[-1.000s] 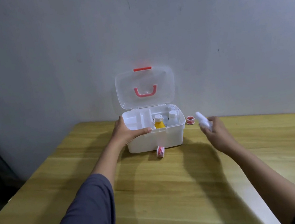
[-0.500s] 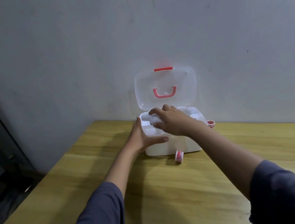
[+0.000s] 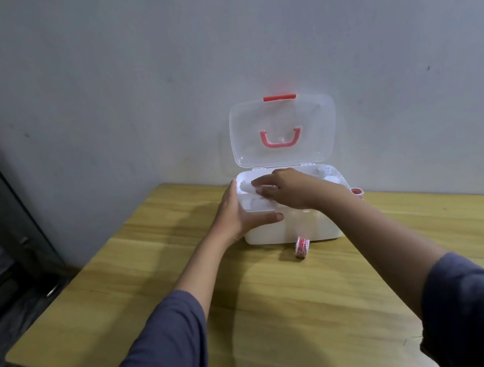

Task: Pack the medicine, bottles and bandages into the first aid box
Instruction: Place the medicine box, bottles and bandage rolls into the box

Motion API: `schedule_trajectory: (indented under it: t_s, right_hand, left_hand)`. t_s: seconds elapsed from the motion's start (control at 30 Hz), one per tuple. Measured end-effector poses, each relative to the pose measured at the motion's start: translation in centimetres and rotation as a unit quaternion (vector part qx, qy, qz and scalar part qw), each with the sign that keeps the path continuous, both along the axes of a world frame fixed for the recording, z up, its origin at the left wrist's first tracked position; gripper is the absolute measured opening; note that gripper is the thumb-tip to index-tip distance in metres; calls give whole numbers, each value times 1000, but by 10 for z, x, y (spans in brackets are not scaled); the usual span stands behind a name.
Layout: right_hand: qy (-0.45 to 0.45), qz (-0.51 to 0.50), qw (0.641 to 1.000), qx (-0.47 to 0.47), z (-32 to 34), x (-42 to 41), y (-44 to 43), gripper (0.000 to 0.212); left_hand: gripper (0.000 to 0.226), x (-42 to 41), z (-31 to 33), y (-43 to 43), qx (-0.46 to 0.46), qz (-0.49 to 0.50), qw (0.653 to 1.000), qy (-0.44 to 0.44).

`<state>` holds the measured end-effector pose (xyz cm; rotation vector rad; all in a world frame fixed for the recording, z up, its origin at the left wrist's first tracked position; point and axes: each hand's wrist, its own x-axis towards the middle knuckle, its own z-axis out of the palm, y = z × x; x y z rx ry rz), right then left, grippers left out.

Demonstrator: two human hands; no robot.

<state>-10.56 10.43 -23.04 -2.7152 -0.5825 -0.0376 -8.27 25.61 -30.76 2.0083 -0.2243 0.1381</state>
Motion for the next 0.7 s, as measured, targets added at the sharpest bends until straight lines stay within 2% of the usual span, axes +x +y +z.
schedule_trajectory:
  t_s: [0.17,0.33,0.47,0.53,0.7]
  right_hand:
    - [-33,-3,999,1,0,13,14,32]
    - [-97,-44,994,37,-12,29,31,27]
    - [-128,-97,985,62,-20,36,38,23]
    - [-142,-118,981,52,-23,37,39,21]
    - [-131,-151,978,56,-33,35,40,19]
  left_hand:
    - [114,9,-5,21,1,18,1000,1]
    - [123,12,-8,41,1,36,999,3]
    - [114,13,-16,50,-3,44,999,6]
    - [120,15,-20,50,-3,49,999,10]
    - [129,13,-26,45,-2,51,998,23]
